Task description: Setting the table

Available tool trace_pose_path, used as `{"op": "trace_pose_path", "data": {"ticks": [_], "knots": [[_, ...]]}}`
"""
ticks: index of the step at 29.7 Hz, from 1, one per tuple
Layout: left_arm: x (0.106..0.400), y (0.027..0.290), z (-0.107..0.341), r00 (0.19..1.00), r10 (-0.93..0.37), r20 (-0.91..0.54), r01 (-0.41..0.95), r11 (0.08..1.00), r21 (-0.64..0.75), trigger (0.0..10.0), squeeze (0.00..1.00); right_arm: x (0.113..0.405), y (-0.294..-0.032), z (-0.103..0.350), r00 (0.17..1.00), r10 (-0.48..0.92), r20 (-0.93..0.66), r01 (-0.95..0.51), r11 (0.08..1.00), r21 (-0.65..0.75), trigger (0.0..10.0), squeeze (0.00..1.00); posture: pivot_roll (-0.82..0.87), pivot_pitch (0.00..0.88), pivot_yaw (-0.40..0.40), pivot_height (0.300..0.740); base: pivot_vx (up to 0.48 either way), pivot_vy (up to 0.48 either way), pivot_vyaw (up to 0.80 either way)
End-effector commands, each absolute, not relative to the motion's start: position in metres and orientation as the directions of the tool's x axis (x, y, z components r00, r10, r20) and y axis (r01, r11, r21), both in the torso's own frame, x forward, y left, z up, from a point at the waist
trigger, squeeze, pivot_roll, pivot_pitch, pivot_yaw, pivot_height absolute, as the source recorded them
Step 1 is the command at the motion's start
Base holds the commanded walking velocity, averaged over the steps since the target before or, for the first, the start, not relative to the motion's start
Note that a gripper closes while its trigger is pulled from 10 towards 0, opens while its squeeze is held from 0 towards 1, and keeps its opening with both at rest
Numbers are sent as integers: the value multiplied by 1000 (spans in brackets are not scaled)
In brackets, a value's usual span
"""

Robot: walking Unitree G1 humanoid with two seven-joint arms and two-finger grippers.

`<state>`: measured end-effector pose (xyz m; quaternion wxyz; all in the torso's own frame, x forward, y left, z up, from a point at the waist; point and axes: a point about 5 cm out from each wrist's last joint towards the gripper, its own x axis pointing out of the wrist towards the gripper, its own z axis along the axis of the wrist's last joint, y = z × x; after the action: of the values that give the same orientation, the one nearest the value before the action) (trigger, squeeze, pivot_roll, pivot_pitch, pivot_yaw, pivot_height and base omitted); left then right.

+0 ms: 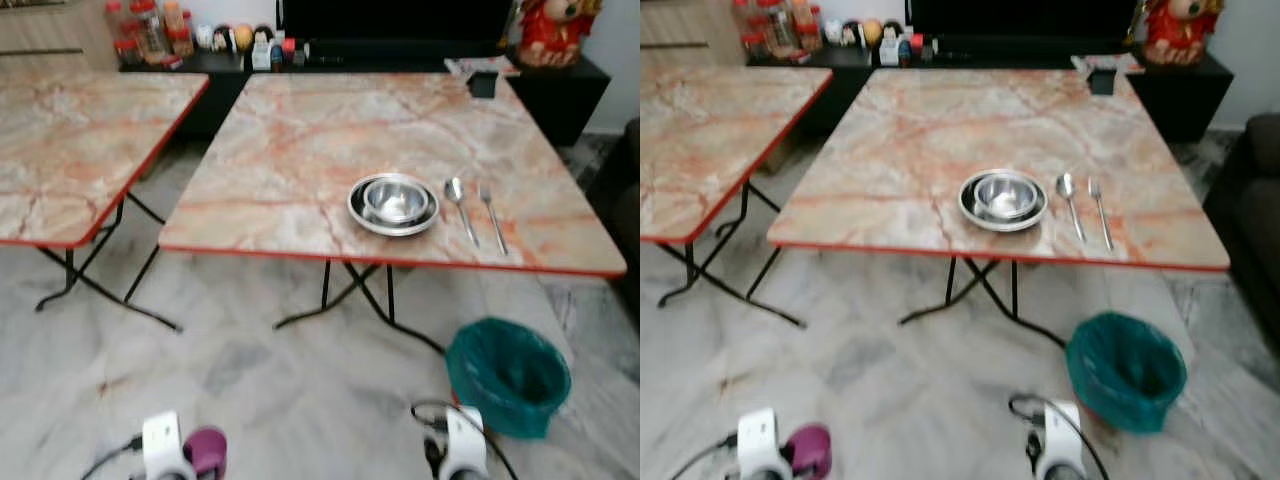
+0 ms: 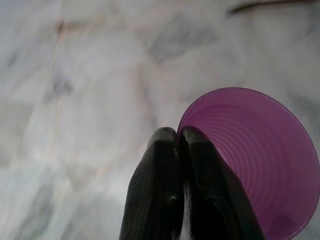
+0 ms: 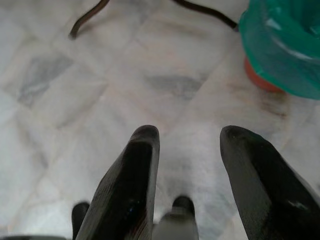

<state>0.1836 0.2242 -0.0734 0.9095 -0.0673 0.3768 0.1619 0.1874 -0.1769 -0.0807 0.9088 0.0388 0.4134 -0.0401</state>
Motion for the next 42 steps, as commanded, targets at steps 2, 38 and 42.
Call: {"op": "trace_pose_path", "data": {"ticks": [2, 38, 42], "knots": [[187, 217, -74, 670, 220, -709, -327, 945, -16, 10000, 0, 182, -188, -82, 642, -74, -763, 130, 991, 13, 10000, 0, 7, 45, 23, 740, 364, 0, 0], [182, 218, -75, 684, 215, -697, -315, 949, -17, 10000, 0, 182, -188, -82, 641, -72, -764, 121, 993, 7, 10000, 0, 15, 46, 21, 740, 295, 0, 0], [169, 225, -78, 663, 257, -704, -363, 932, -1, 10000, 0, 181, -187, -83, 638, -71, -767, 120, 993, 8, 10000, 0, 22, 49, 21, 740, 0, 0, 0]]}}
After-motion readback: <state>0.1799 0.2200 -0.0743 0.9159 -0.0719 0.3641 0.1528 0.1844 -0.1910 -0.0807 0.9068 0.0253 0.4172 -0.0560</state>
